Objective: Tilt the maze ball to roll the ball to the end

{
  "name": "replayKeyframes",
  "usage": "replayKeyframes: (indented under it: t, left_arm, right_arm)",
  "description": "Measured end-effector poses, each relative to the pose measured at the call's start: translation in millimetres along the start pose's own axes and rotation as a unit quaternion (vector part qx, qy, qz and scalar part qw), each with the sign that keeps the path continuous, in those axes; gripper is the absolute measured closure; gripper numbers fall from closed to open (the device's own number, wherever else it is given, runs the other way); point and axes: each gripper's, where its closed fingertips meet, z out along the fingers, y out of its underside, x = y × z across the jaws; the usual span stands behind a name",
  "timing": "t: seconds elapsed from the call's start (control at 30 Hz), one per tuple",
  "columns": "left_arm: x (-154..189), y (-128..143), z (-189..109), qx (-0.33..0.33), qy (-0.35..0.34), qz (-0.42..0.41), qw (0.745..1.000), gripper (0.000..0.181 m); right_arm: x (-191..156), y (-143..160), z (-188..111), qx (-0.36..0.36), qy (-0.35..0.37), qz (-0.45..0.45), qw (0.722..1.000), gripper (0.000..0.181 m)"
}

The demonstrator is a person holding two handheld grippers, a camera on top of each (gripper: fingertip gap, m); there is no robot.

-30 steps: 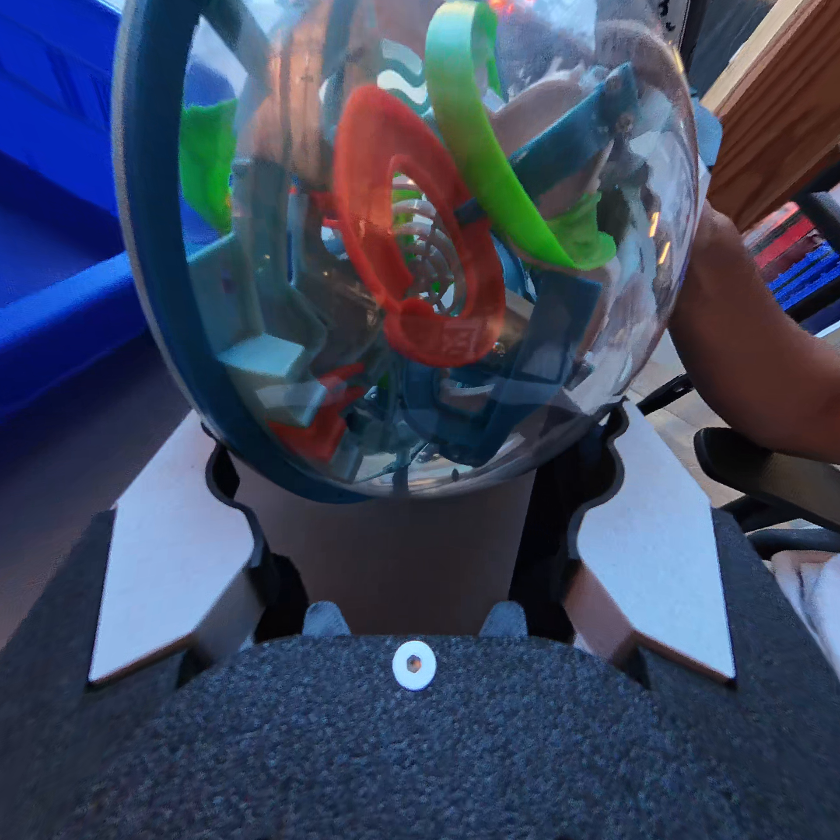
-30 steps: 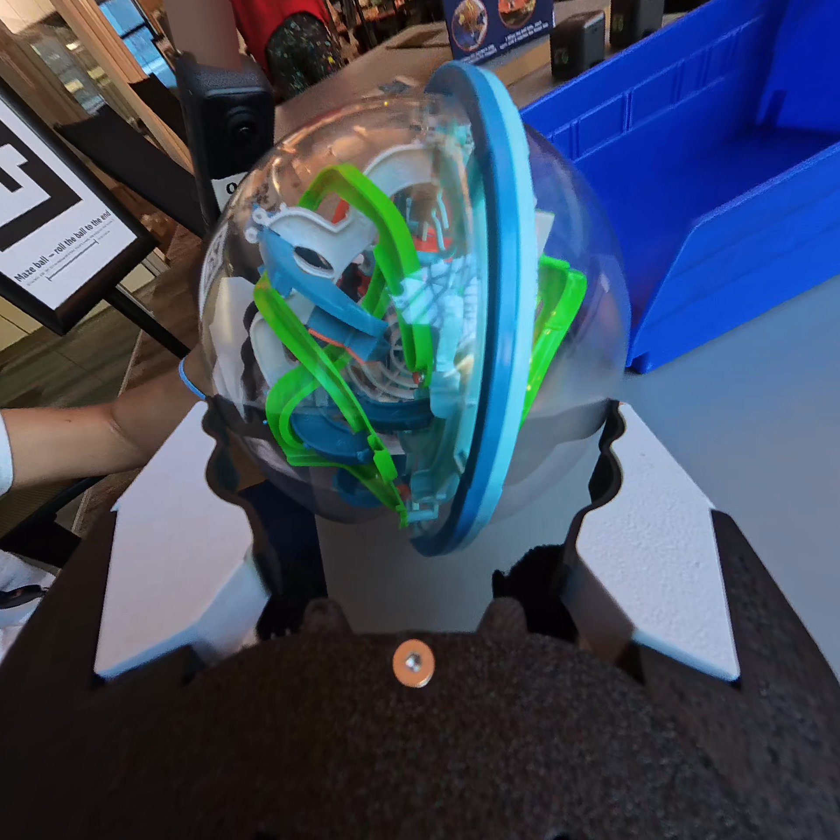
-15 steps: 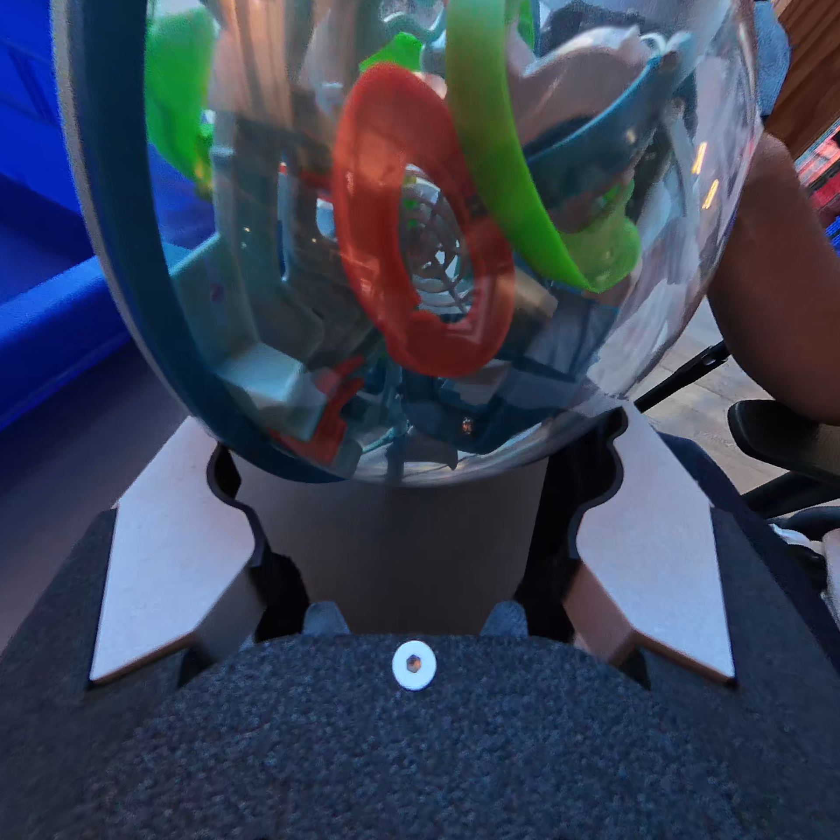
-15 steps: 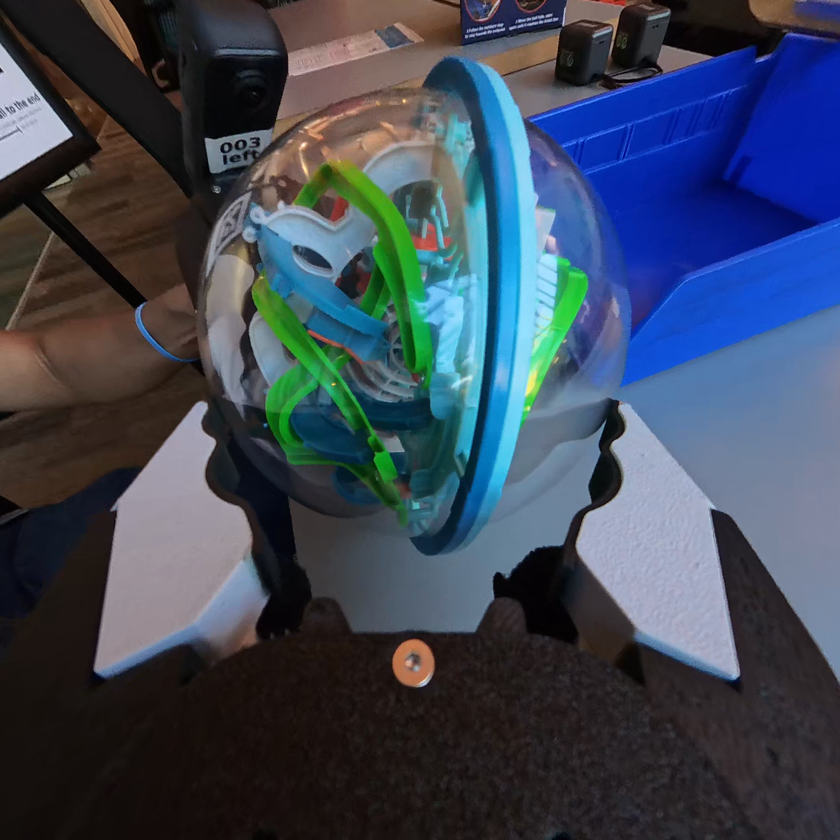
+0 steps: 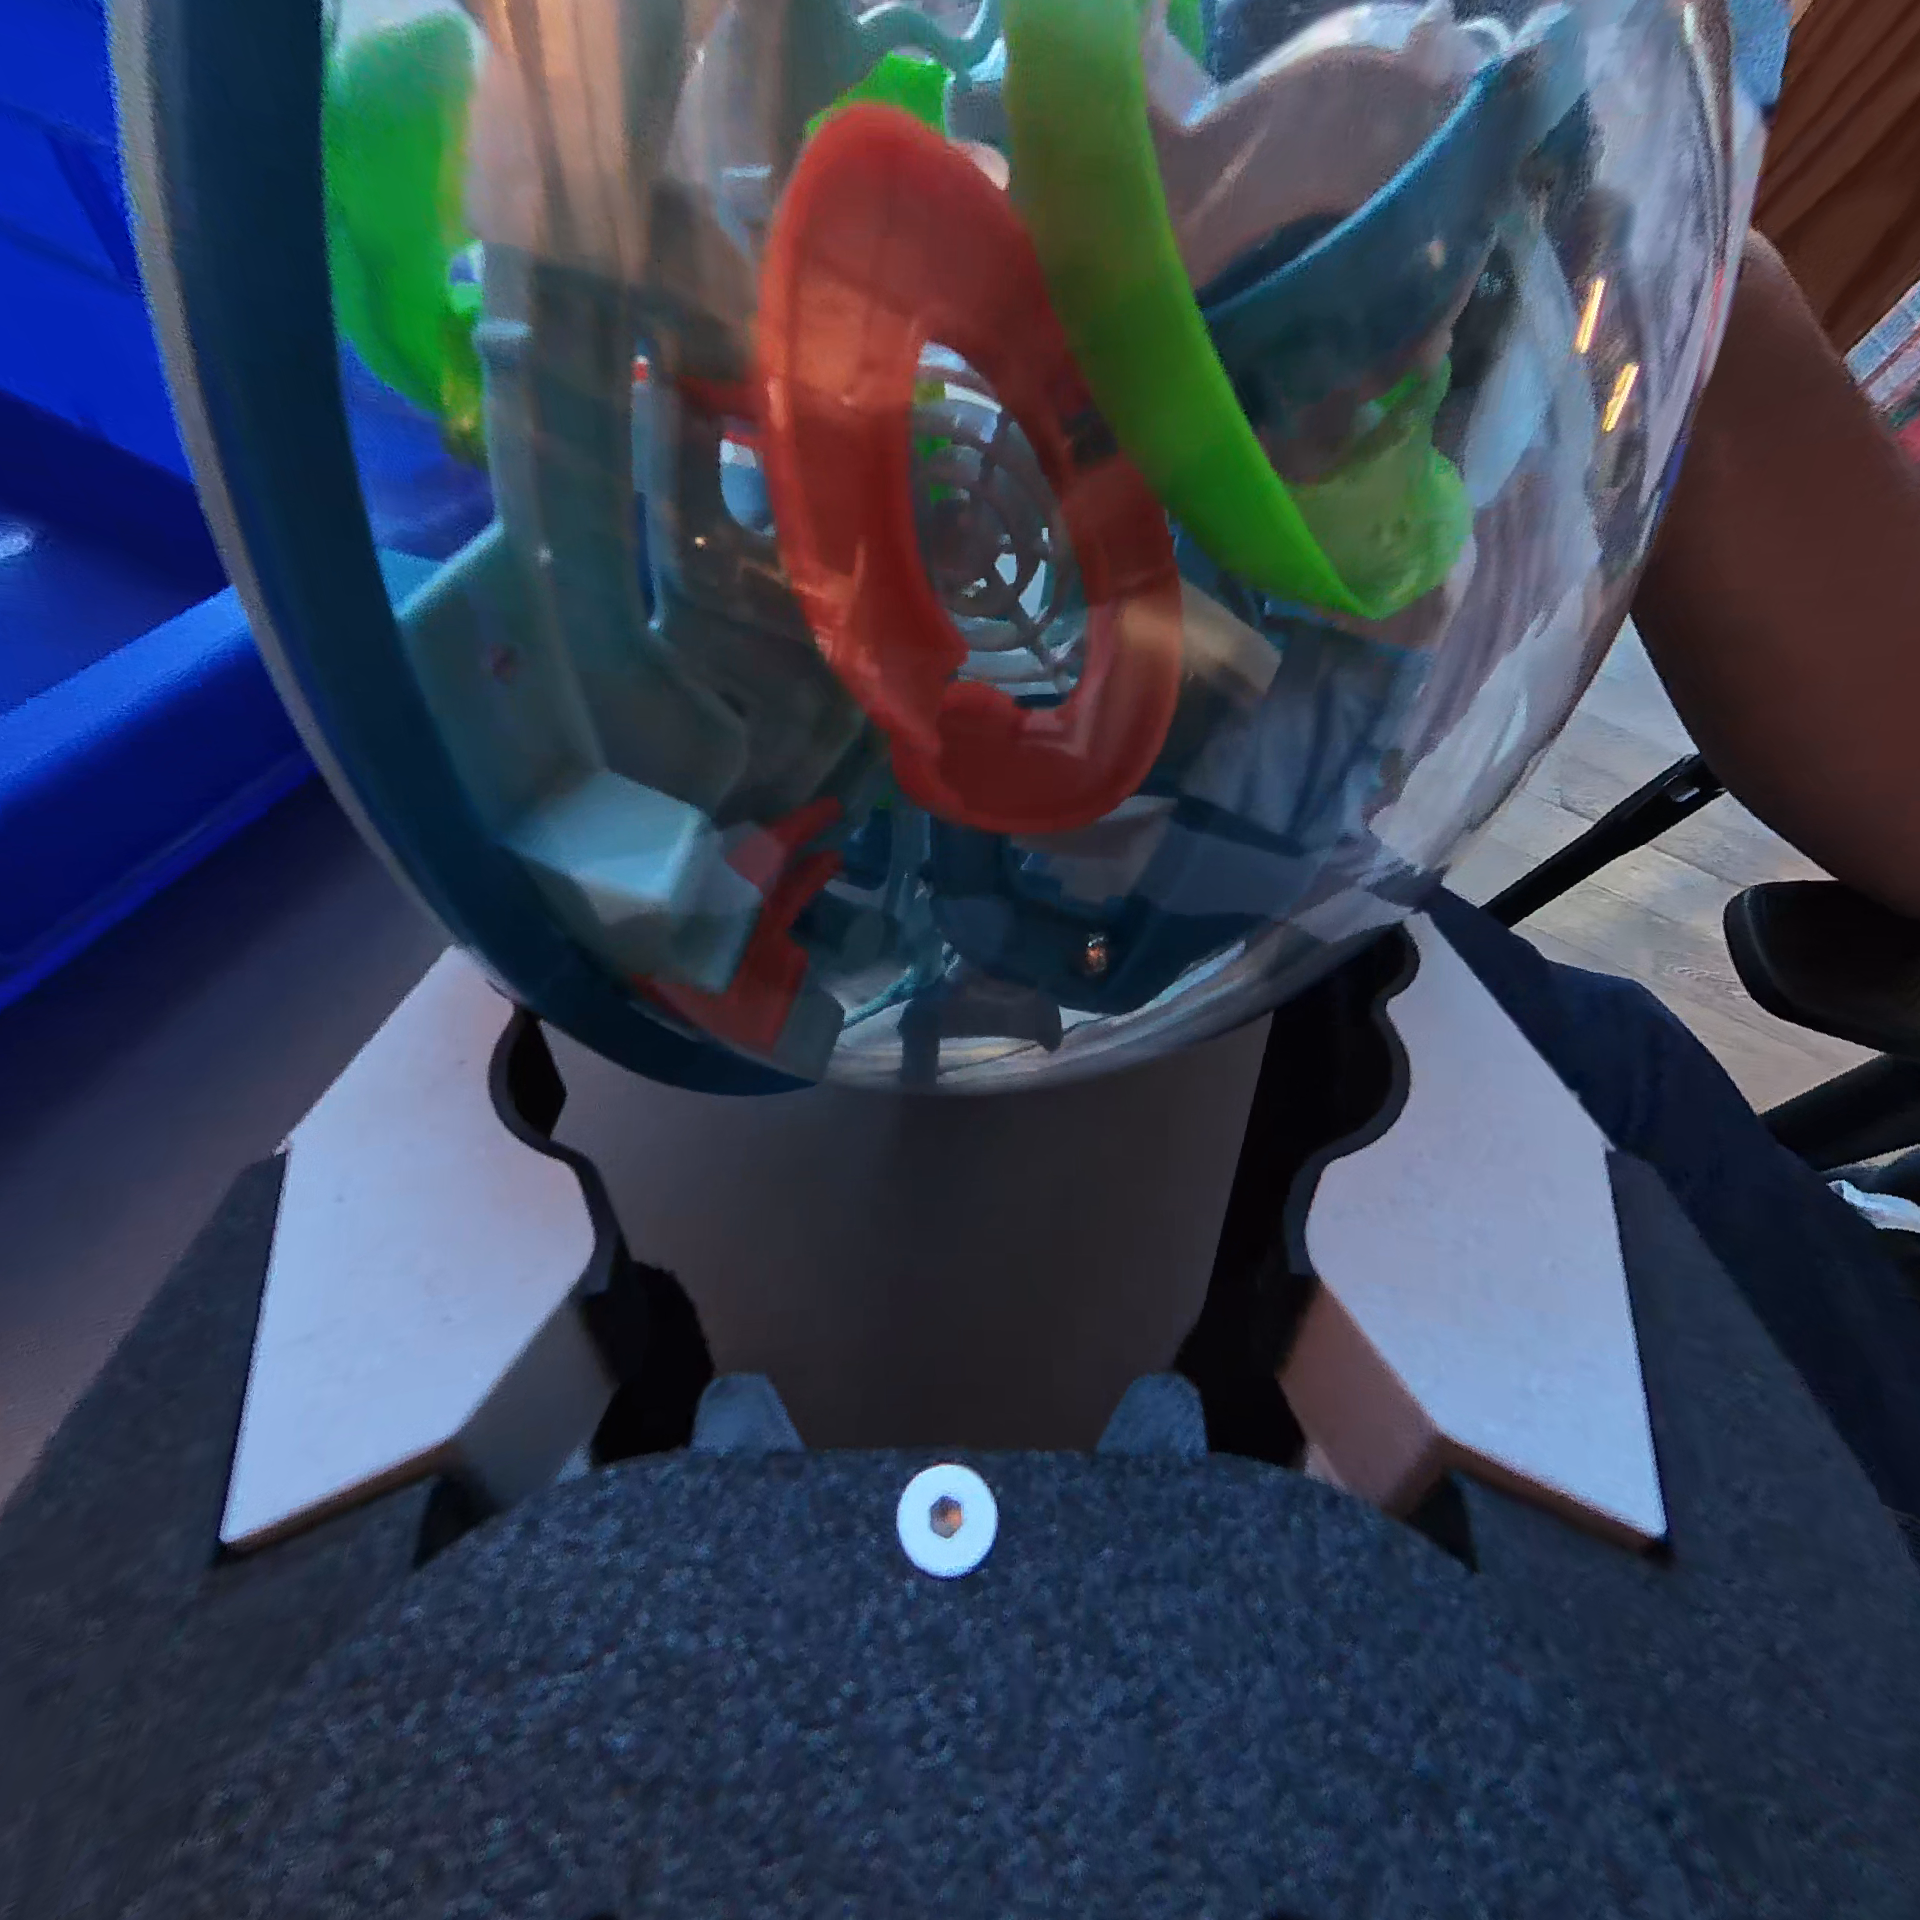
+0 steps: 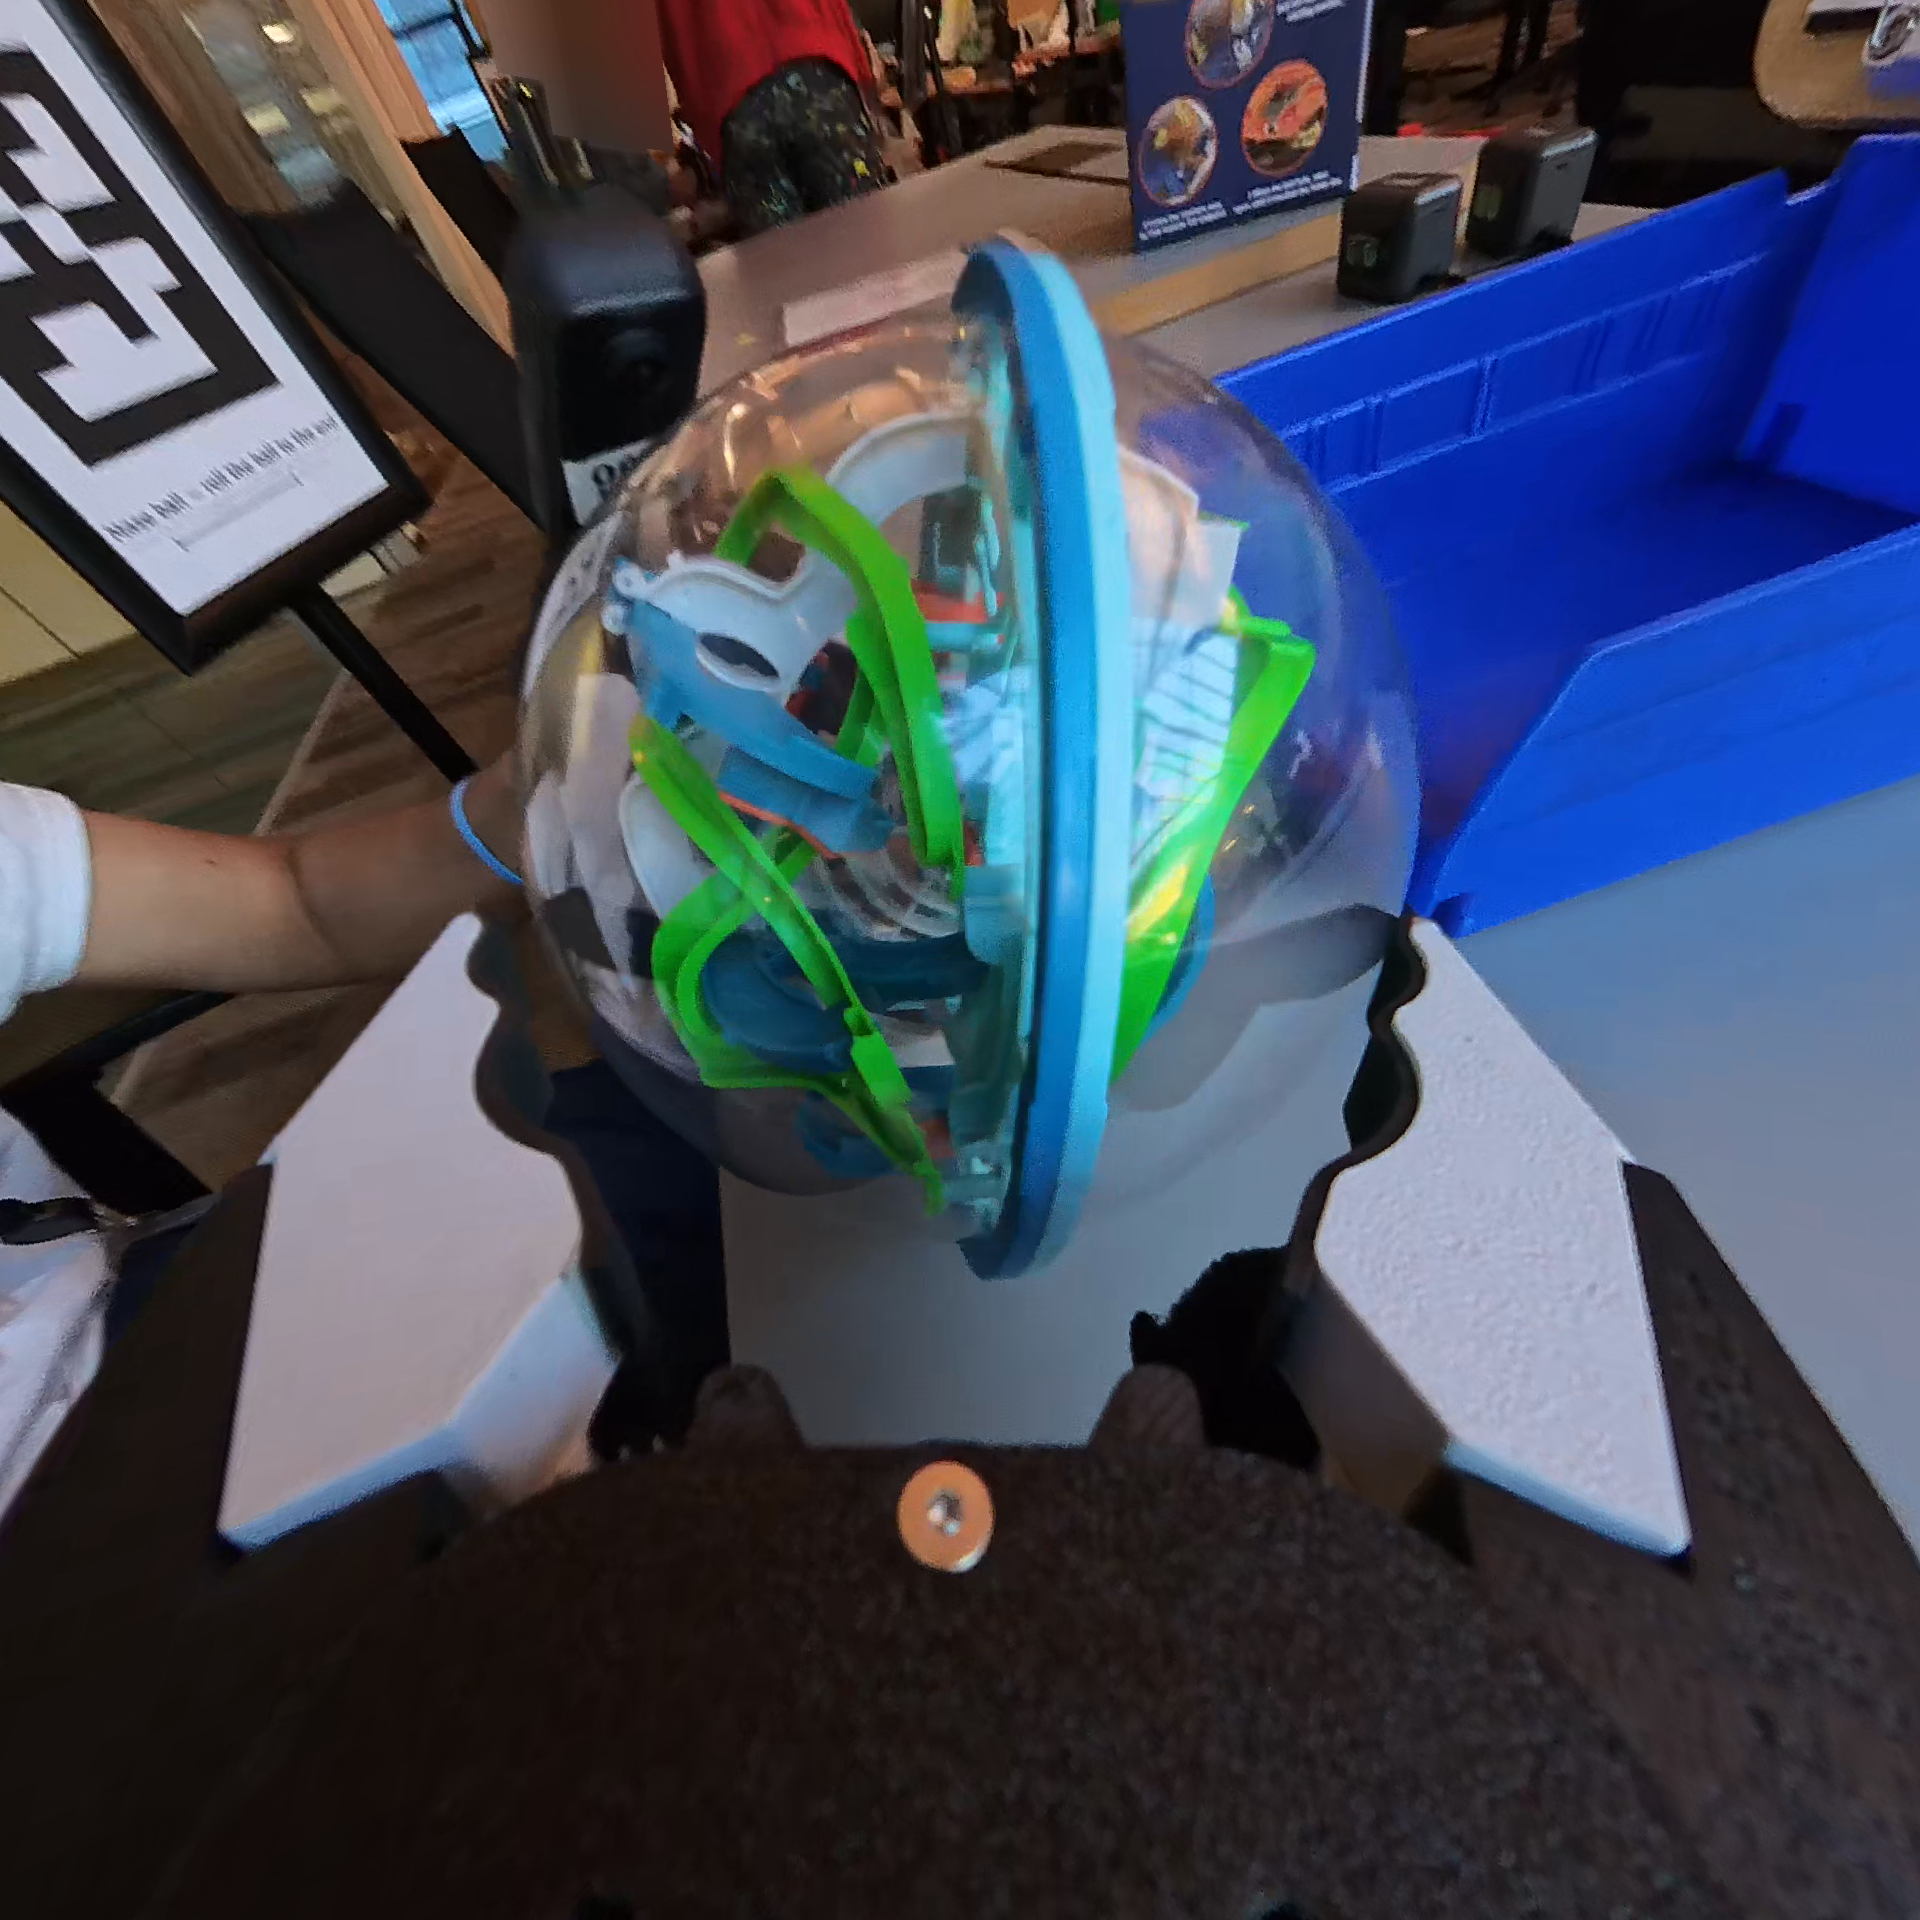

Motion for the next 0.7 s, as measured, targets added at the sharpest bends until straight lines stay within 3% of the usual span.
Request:
replayKeyframes:
  t: [0.13,0.23,0.33,0.43,0.57,0.7]
  left_arm:
    - [-1,1,0,-0.001,-0.007,0.008,1.0,0.032]
    - [-3,3,1,-0.009,-0.029,0.026,0.999,0.039]
    - [0,4,4,-0.013,-0.039,0.05,0.998,0.04]
    - [6,-1,5,-0.002,-0.034,0.054,0.998,0.037]
    - [10,-5,4,0.011,-0.018,0.041,0.999,0.034]
    - [16,-10,0,0.027,0.056,-0.018,0.998,0.034]
  right_arm:
    - [-1,-11,-6,0.022,-0.012,0.046,0.999,0.027]
    - [1,-35,-13,0.069,-0.01,0.102,0.992,0.027]
    - [13,-36,-10,0.05,0.029,0.144,0.988,0.028]
    - [21,-21,-4,0.007,0.075,0.112,0.991,0.028]
    - [18,-19,-6,0.014,0.08,0.102,0.991,0.027]
    - [16,-18,-9,0.031,0.073,0.09,0.993,0.027]
